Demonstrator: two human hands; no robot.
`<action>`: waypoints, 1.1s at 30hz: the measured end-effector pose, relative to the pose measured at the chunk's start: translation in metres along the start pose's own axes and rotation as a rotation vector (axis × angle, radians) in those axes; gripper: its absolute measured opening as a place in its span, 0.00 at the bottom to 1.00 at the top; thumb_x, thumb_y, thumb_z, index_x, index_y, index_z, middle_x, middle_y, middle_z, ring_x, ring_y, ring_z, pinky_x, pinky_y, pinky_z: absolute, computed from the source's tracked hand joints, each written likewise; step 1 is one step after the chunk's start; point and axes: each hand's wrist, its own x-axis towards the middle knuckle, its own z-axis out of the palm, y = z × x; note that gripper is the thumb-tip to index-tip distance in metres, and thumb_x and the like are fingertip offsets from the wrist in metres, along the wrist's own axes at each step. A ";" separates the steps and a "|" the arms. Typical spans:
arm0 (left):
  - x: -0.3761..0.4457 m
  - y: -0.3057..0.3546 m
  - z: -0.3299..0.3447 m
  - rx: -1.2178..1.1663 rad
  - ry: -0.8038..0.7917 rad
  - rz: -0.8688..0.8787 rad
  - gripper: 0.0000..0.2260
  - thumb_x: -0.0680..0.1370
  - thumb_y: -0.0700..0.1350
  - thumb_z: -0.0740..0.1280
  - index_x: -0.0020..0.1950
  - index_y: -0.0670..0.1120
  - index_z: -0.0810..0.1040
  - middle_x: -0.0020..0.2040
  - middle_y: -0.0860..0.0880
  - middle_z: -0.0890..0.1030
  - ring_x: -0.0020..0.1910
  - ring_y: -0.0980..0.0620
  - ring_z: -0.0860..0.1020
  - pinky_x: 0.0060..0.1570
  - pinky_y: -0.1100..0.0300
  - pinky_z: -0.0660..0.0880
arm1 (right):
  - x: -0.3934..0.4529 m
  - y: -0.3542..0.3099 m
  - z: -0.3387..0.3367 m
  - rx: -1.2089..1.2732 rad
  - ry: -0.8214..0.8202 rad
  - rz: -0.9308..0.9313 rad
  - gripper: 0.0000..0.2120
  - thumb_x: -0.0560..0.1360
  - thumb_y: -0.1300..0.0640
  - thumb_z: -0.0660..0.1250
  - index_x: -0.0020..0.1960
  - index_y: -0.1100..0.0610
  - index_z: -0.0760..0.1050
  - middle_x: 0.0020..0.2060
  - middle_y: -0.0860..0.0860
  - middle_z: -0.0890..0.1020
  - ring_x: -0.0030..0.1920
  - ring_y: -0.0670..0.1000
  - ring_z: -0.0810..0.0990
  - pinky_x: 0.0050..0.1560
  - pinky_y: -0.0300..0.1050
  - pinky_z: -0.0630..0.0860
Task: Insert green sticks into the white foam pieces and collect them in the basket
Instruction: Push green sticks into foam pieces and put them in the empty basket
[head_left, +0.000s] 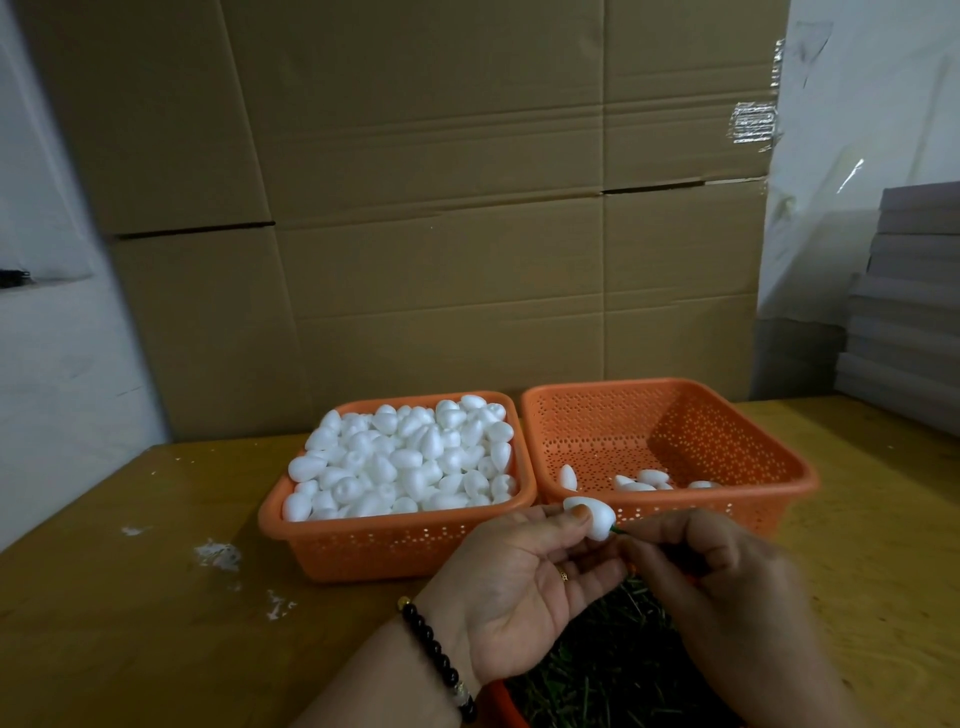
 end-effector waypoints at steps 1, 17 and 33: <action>0.000 0.000 0.000 0.003 0.001 0.002 0.07 0.70 0.35 0.68 0.47 0.36 0.80 0.45 0.40 0.83 0.42 0.48 0.83 0.41 0.56 0.81 | 0.000 0.000 0.000 0.007 -0.007 0.006 0.08 0.65 0.61 0.79 0.40 0.52 0.82 0.39 0.40 0.83 0.43 0.33 0.80 0.43 0.21 0.70; -0.001 0.000 0.001 0.031 0.014 0.020 0.04 0.77 0.34 0.64 0.48 0.36 0.79 0.45 0.40 0.82 0.42 0.48 0.83 0.40 0.56 0.81 | 0.003 -0.006 -0.004 0.068 -0.123 0.026 0.12 0.68 0.66 0.75 0.40 0.49 0.80 0.39 0.43 0.84 0.44 0.39 0.81 0.44 0.34 0.75; 0.000 -0.003 0.003 0.013 0.022 0.046 0.04 0.76 0.35 0.65 0.47 0.38 0.80 0.44 0.41 0.82 0.44 0.49 0.82 0.45 0.54 0.81 | 0.003 -0.006 -0.003 0.023 -0.146 0.050 0.11 0.69 0.64 0.74 0.42 0.49 0.79 0.42 0.44 0.83 0.47 0.40 0.80 0.47 0.27 0.72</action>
